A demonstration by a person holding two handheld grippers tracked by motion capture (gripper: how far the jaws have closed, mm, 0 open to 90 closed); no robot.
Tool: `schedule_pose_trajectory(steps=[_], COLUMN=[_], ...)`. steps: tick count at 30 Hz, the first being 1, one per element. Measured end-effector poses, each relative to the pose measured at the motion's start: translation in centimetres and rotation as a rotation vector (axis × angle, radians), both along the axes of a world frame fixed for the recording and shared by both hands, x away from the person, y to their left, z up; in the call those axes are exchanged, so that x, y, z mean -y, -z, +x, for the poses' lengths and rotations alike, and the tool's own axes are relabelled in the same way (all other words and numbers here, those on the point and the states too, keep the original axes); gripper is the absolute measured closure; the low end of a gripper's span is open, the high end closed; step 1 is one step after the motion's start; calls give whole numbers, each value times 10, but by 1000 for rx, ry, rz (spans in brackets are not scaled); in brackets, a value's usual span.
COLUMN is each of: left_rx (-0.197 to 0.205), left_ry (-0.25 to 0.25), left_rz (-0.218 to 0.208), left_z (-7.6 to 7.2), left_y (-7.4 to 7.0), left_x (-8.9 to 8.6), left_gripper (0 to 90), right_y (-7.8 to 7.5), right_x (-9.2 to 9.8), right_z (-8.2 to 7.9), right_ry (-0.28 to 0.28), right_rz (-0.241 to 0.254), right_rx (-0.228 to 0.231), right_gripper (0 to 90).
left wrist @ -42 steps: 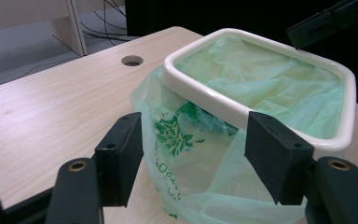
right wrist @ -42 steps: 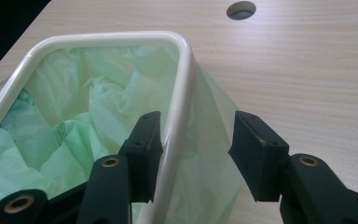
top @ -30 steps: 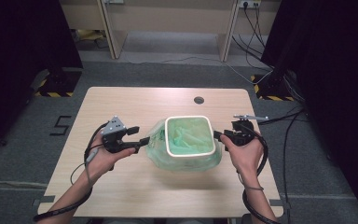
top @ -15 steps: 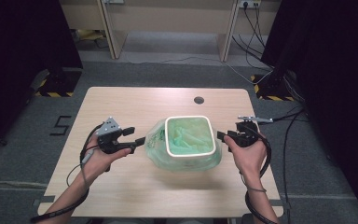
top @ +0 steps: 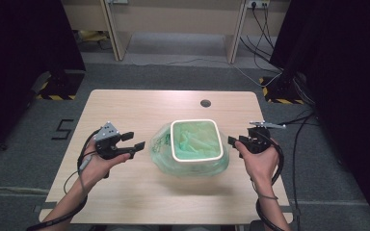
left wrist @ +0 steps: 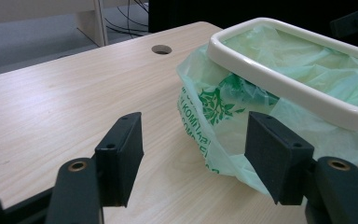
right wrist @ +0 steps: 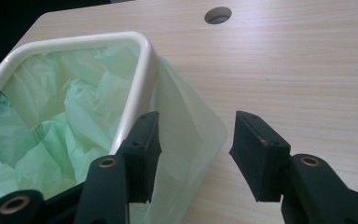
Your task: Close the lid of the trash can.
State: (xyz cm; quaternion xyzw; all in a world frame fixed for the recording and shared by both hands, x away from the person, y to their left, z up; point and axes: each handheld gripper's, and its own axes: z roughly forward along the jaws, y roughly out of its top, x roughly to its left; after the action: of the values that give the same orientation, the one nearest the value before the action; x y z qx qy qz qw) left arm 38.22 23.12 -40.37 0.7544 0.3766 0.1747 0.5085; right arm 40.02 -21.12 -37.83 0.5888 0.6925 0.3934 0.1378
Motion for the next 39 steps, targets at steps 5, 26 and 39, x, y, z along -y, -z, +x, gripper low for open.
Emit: schedule_pose_trajectory(steps=[5, 26, 39], left_rx=[0, -13, -31], left_ry=[-7, -79, -132], left_rz=[-1, -7, -19], left_z=[0, -5, -11], left_y=[1, 11, 25], left_x=[-4, -34, -55], left_gripper=[360, 360, 360], right_y=[2, 15, 31], right_x=[3, 23, 33], right_z=[-1, -12, -20], right_ry=[6, 41, 66], right_rz=[-3, -10, -10], right_rx=[4, 40, 47], right_gripper=[509, 494, 486])
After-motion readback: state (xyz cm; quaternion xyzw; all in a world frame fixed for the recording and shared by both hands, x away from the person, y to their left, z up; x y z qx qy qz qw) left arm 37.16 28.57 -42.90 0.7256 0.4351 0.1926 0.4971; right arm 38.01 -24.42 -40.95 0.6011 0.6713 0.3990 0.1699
